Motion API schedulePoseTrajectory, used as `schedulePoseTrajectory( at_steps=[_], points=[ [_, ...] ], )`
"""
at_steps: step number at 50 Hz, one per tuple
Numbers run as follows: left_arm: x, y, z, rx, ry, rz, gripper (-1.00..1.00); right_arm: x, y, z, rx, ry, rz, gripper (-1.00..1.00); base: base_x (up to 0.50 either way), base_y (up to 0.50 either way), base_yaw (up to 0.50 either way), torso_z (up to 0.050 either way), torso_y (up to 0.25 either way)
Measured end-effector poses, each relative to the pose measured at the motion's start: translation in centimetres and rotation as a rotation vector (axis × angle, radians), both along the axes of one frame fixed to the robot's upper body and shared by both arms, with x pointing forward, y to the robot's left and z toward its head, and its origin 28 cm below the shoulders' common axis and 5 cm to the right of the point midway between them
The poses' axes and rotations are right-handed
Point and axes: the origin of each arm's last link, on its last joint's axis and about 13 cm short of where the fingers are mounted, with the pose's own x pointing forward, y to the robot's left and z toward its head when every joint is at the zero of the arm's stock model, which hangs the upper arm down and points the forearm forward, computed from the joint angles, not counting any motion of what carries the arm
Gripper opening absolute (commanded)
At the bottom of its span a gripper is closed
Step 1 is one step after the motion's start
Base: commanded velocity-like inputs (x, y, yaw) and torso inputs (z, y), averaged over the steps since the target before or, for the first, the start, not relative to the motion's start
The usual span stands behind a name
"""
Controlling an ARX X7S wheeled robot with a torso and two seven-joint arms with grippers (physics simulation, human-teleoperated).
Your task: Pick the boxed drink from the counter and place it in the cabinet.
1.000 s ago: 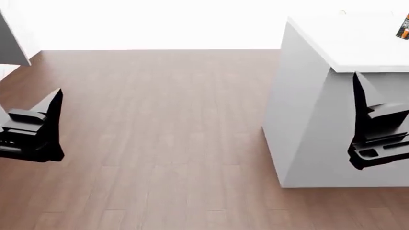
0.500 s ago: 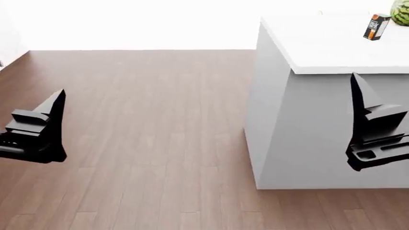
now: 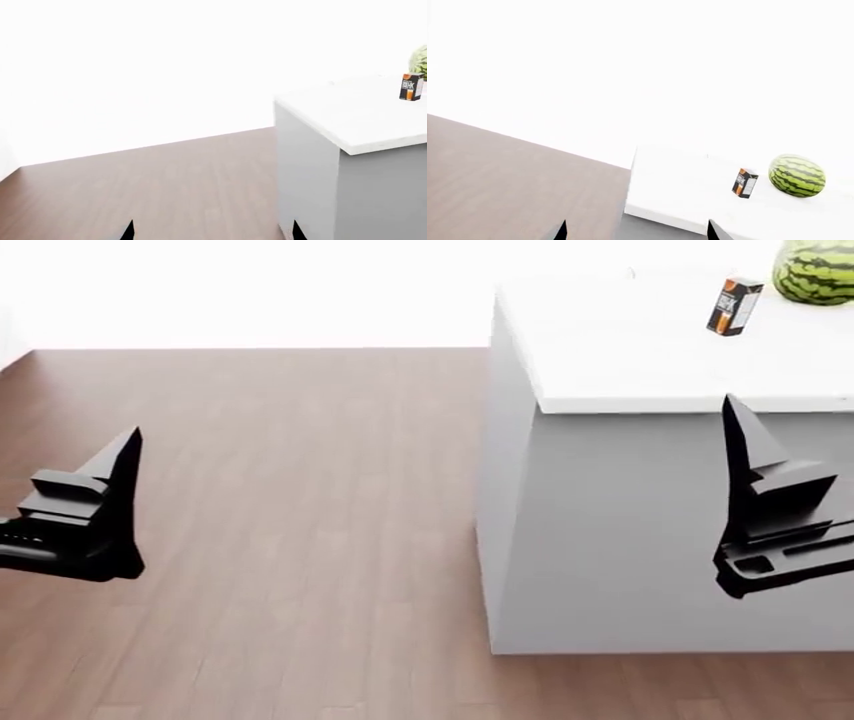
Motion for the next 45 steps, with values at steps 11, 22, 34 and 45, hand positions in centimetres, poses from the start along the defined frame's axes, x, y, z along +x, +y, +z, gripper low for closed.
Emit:
schedulePoseTrajectory(
  at_steps=[11, 22, 34, 45],
  points=[
    [0.09, -0.05, -0.02, -0.001, -0.001, -0.005, 1.0, 0.04, 0.02, -0.12, -0.001, 0.001, 0.004, 1.0, -0.46, -0.18, 0.0, 0.0, 0.0],
    [0.15, -0.06, -0.02, -0.002, -0.003, -0.007, 1.0, 0.08, 0.07, -0.2, -0.003, 0.001, 0.006, 1.0, -0.46, -0.18, 0.0, 0.0, 0.0],
    [0.19, -0.05, -0.01, -0.004, -0.005, -0.009, 1.0, 0.14, 0.11, -0.26, -0.004, 0.003, 0.009, 1.0, -0.46, -0.18, 0.0, 0.0, 0.0],
    [0.27, -0.01, -0.05, -0.008, -0.006, -0.01, 1.0, 0.23, 0.19, -0.26, -0.007, 0.004, 0.013, 1.0, -0.46, -0.18, 0.0, 0.0, 0.0]
  ],
)
